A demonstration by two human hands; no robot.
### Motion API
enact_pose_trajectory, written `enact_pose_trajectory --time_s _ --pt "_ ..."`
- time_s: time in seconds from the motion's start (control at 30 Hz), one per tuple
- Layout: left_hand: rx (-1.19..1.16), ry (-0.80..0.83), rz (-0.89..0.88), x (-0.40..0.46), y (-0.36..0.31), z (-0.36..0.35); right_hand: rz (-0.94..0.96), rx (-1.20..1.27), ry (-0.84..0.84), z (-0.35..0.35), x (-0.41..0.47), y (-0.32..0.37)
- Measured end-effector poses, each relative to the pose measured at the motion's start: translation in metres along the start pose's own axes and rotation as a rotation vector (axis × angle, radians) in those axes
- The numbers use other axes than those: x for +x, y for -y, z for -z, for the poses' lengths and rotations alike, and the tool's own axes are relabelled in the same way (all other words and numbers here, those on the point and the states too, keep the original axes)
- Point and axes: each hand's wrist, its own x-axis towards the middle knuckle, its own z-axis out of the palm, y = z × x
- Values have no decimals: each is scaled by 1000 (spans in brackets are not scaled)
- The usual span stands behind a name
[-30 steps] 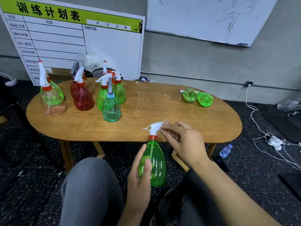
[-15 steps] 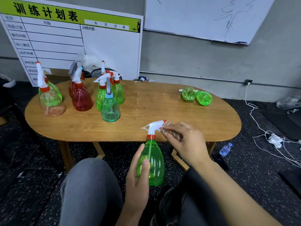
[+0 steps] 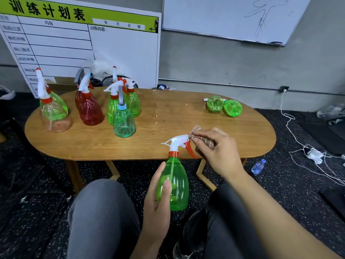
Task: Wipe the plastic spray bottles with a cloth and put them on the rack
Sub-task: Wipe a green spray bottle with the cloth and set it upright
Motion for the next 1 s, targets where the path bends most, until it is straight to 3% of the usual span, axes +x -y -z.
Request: enact_pose_trajectory --time_s 0.13,0.27,0.43,0.6,0.67,0.8,1.0 --pt "-31 7 3 0 -1 2 -3 26 -95 0 0 -3" --pt "-11 9 2 1 4 1 51 19 6 -4 -1 -1" --pt "-68 -11 36 2 2 1 -43 93 -42 2 -2 8" --pt "-65 21 63 4 -2 4 65 314 367 3 -40 36" --pt "-52 58 73 3 -2 7 51 321 413 -1 -48 34" --pt "-43 140 102 -1 -2 10 -100 360 272 -6 -49 22" --pt "57 254 55 -2 1 9 -420 525 223 -8 -49 9"
